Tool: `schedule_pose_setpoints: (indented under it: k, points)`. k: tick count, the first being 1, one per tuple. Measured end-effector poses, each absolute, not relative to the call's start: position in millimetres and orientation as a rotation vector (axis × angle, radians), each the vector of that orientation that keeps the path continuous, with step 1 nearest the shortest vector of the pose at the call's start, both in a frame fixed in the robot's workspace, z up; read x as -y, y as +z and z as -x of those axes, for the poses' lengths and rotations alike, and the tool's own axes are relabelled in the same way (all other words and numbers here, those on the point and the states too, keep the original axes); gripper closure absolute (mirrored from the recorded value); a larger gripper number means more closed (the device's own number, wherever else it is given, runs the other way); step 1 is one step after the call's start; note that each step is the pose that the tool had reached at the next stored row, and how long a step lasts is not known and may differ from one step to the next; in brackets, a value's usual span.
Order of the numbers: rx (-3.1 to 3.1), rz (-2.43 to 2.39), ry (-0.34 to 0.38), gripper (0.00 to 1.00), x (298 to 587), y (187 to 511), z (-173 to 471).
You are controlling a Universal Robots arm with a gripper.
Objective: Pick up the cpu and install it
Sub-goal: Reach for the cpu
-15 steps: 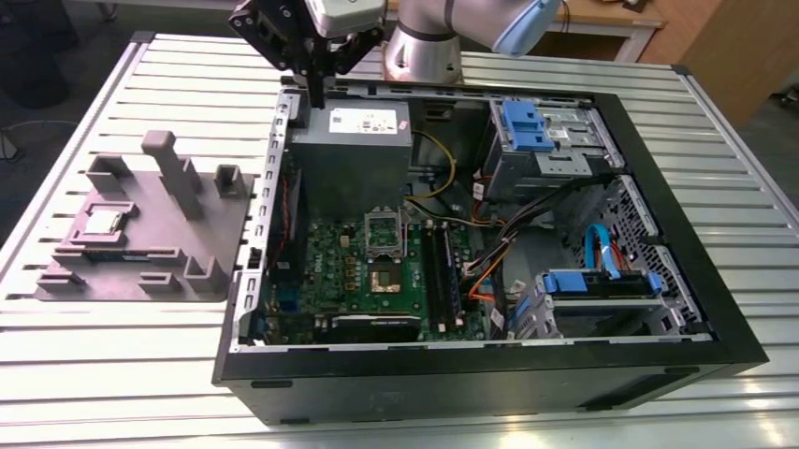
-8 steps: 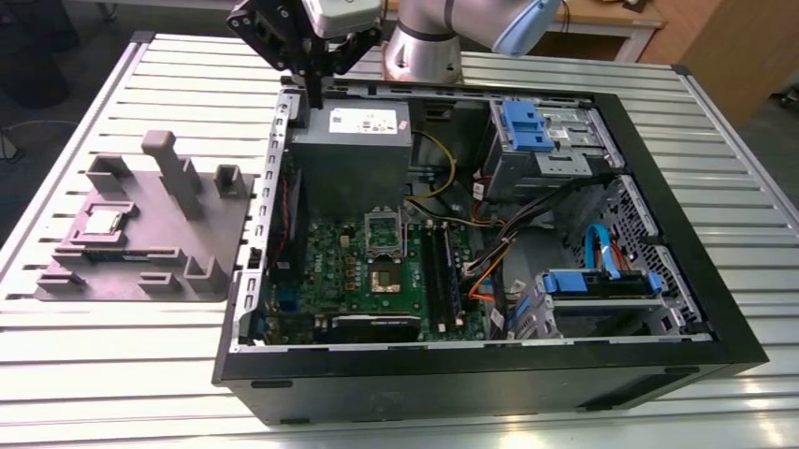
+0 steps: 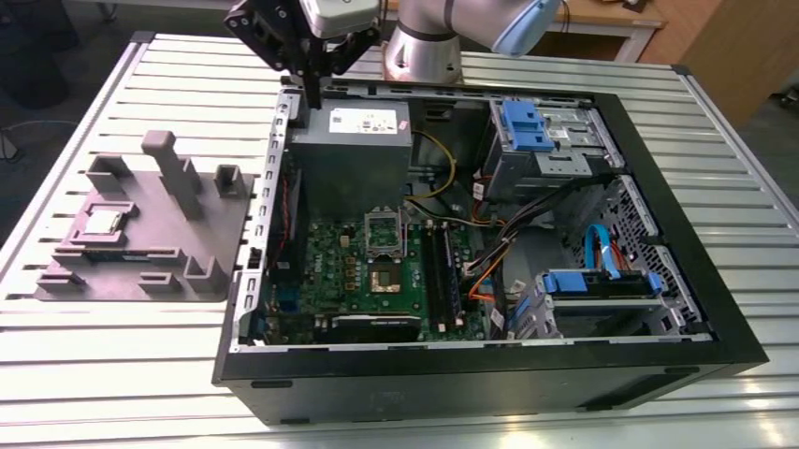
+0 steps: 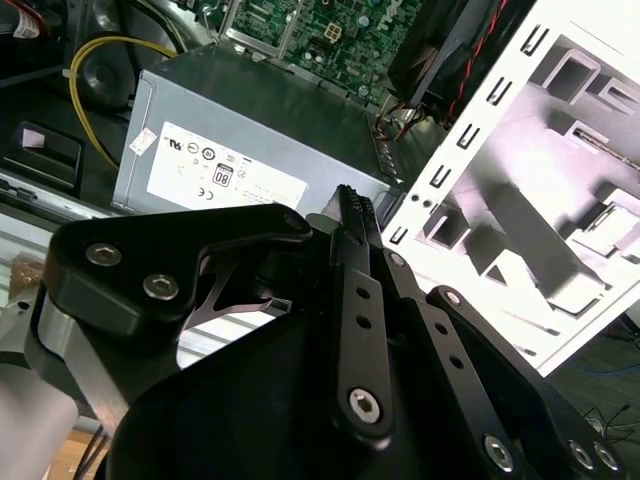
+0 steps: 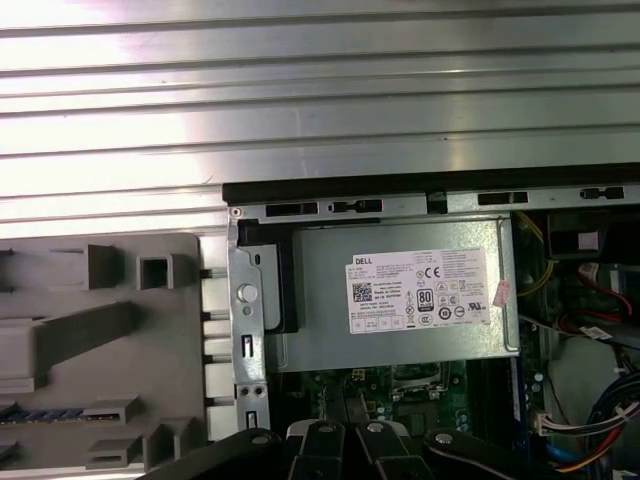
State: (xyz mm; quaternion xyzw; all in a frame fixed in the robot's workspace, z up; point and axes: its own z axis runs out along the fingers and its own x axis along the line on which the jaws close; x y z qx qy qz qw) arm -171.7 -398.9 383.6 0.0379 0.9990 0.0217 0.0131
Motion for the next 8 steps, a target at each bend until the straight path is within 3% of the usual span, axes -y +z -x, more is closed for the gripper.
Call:
schedule_pose_setpoints:
  k: [8]
  points:
    - [-3.113, -0.118, 0.068, 0.90, 398.9, 383.3, 173.3]
